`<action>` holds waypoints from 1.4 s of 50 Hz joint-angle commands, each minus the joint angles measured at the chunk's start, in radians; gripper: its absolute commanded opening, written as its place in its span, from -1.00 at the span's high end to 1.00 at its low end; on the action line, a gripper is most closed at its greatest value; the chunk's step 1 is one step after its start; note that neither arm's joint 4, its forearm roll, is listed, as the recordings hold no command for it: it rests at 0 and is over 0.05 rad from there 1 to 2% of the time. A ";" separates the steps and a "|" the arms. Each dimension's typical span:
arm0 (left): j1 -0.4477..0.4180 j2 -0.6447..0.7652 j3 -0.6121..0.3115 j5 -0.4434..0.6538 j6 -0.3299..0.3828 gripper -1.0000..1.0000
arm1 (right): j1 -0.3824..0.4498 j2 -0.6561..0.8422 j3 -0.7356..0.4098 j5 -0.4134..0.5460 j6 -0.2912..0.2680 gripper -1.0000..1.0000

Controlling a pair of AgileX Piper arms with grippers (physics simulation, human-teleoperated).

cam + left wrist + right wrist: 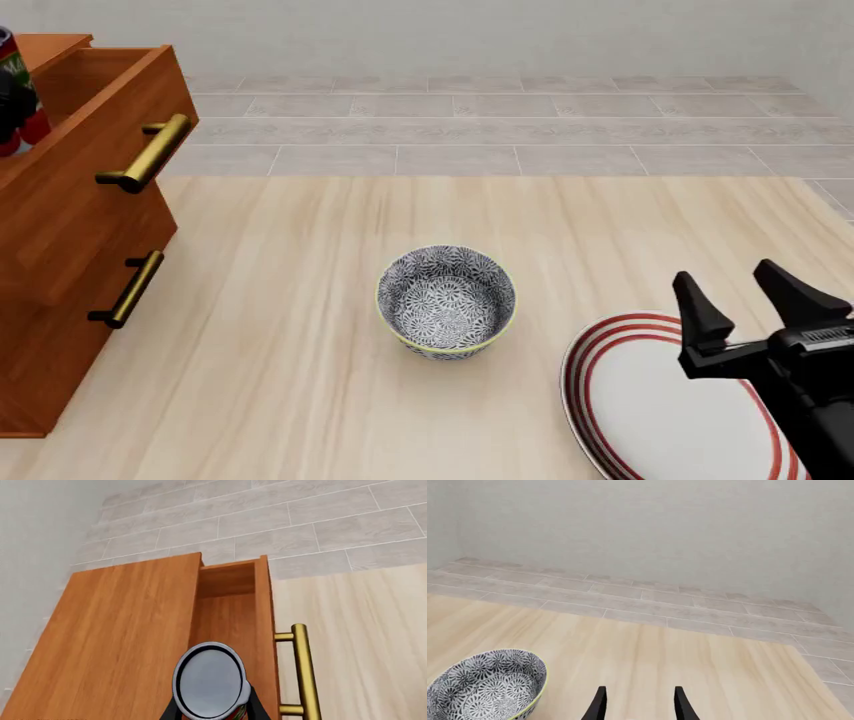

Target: Put the ketchup in the top drawer of the cabinet.

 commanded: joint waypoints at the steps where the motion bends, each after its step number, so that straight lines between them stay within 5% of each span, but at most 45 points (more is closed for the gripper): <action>1: 0.014 0.015 -0.001 -0.006 0.010 1.00 | 0.001 0.036 0.000 -0.035 0.000 -1.00; 27: -0.058 -0.020 0.043 0.022 -0.031 1.00 | 0.002 0.074 0.000 -0.070 -0.003 -1.00; 34: -0.053 -0.015 0.053 0.010 -0.029 1.00 | 0.002 -0.050 0.000 0.055 -0.002 -1.00; 58: -0.036 0.001 0.055 -0.016 -0.010 1.00 | 0.007 0.079 0.000 -0.068 -0.004 -1.00; 59: -0.040 -0.003 0.055 -0.012 -0.011 -1.00 | 0.007 0.077 0.000 -0.067 -0.004 -1.00; 70: -0.043 -0.014 0.057 -0.006 -0.007 -1.00 | 0.009 0.092 0.000 -0.081 -0.004 -1.00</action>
